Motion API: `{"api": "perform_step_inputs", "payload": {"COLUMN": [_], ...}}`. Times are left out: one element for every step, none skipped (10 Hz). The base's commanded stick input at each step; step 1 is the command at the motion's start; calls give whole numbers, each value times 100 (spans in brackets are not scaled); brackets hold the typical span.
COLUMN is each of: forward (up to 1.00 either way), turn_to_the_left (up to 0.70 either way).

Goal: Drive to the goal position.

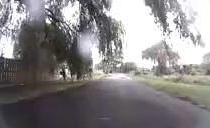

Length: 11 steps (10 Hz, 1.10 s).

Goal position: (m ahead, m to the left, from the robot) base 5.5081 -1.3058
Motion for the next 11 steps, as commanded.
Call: {"api": "perform_step_inputs", "payload": {"forward": [85, 85, 85, 85, 85, 85, 85, 85, 85, 85, 85], "turn_to_the_left": [0, 0, 0, 0, -18, 0, 0, 0, 0, 0, 0]}}
